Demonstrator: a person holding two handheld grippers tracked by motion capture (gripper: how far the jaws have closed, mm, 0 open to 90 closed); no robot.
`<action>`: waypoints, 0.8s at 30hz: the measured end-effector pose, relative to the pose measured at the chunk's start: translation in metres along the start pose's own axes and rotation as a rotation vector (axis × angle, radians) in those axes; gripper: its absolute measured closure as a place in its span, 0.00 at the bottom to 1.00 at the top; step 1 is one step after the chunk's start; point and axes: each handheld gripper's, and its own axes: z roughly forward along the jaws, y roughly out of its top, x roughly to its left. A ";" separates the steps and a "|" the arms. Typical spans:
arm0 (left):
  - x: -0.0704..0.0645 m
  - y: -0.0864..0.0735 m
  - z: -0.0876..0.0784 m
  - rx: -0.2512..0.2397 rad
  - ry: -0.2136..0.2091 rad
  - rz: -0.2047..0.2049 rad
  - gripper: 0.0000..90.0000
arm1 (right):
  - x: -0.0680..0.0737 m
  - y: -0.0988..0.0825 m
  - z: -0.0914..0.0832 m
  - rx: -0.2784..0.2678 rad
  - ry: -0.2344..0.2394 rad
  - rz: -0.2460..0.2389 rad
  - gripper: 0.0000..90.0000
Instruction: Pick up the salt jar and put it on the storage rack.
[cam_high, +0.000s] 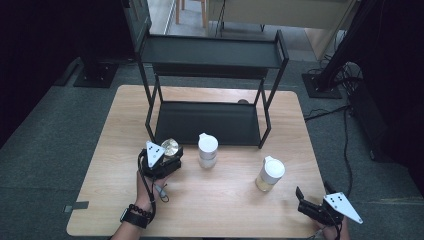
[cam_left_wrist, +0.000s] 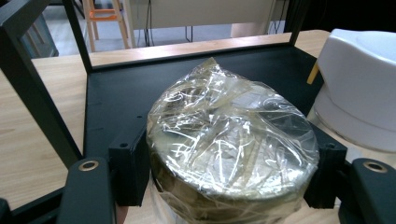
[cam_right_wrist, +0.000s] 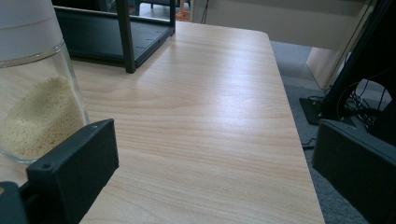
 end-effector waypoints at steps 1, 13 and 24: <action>0.000 0.001 0.001 0.001 0.002 0.000 0.35 | 0.000 0.000 0.000 0.000 0.000 0.000 0.00; 0.000 0.010 0.018 0.001 0.011 -0.004 0.36 | 0.000 0.000 0.000 0.001 -0.003 0.007 0.00; 0.002 0.016 0.033 0.000 0.034 -0.012 0.36 | -0.001 0.000 0.000 0.001 -0.002 0.015 0.00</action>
